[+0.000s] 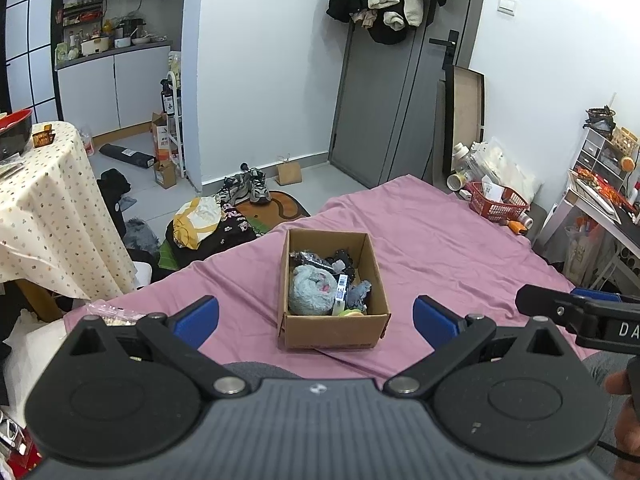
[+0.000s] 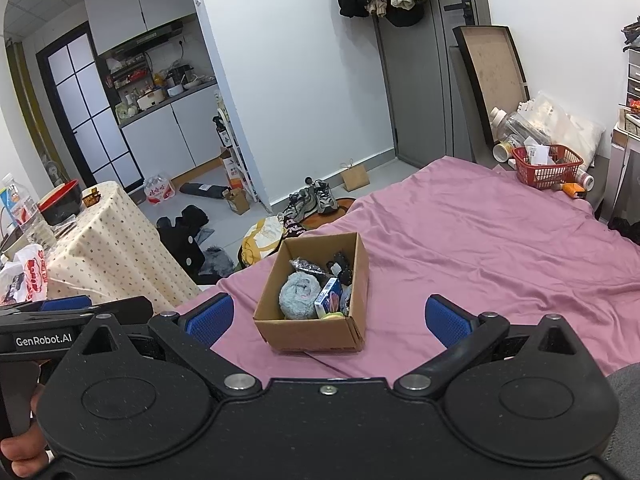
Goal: Organize soft objects
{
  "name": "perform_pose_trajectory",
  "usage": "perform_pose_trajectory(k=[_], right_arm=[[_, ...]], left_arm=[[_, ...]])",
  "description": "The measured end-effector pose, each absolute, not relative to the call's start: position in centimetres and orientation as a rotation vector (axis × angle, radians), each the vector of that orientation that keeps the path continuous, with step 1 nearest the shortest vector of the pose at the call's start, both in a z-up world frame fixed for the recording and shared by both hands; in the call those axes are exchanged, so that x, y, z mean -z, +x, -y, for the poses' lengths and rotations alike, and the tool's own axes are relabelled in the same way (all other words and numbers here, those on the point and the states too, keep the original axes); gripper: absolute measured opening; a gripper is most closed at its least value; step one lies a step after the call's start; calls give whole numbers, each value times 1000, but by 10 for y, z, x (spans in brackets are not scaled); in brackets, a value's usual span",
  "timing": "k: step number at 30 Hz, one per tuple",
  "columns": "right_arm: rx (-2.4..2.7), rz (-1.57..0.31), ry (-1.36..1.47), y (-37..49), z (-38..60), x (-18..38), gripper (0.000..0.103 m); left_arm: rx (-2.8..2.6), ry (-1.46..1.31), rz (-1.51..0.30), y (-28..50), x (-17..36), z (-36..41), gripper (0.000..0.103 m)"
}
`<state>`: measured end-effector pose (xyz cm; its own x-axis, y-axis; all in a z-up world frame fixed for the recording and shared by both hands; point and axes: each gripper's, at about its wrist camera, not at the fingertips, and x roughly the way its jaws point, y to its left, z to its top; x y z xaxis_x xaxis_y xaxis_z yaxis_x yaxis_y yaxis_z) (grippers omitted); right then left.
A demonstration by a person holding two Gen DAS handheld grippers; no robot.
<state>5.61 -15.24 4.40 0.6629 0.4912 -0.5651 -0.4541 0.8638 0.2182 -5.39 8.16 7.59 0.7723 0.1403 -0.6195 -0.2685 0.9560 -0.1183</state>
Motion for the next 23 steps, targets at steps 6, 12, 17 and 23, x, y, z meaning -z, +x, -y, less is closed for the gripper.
perform_pose_trajectory(k=[6,12,17,23], right_arm=[[-534,-656,46,55,154,-44,103],[-533,-659,43,55,153,-43,103],[-531,-662,44,55,153,-44,103],[-532,-662,45,55,153,-43,103]], left_arm=[[-225,-208,-657,-53,-75,-82,102],[-226,-208,-656,-53,-75,-82,102],[-222,-206,-657,-52,-75,-82,102],[-213,-204,-651,-54,-75,-81,102]])
